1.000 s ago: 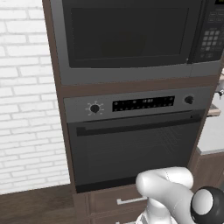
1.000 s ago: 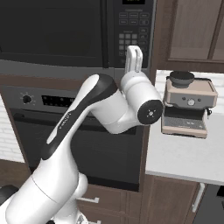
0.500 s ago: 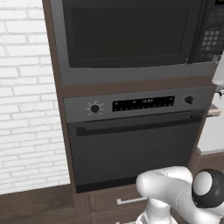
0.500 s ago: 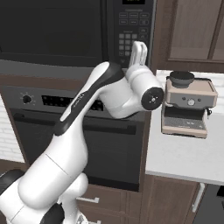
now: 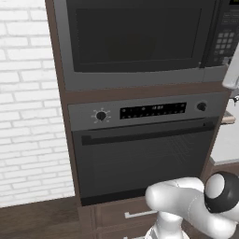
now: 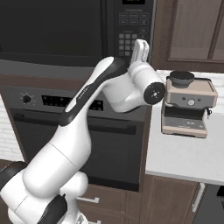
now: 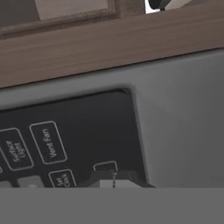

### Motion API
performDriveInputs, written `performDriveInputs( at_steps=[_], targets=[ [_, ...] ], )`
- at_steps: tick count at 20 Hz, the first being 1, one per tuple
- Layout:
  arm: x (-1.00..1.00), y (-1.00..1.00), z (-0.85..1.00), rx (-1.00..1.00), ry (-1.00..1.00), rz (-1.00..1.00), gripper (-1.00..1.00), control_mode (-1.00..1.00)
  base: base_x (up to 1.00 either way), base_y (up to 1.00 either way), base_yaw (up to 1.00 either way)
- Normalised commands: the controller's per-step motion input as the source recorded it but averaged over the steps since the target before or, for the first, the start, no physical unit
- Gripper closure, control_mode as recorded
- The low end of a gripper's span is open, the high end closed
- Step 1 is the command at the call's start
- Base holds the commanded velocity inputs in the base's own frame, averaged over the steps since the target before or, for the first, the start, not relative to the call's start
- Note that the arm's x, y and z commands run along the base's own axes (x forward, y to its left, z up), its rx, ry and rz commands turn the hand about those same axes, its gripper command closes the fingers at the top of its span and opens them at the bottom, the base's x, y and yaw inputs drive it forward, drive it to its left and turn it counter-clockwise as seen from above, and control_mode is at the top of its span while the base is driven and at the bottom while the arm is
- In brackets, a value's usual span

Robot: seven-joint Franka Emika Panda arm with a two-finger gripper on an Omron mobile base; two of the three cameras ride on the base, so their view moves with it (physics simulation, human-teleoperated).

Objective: Open the microwave, place the bowl with waffle inside the microwave, then close the microwave door and turn it on.

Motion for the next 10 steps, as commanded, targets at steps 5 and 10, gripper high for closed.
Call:
performDriveInputs(
  at_steps=[5, 10],
  targets=[
    [-0.33, 0.00, -0.17, 0.00, 0.00, 0.00, 1.00, -1.00, 0.00, 0.00, 0.00],
    [-0.73, 0.00, -0.06, 0.00, 0.00, 0.00, 1.00, -1.00, 0.00, 0.00, 0.00]
  ],
)
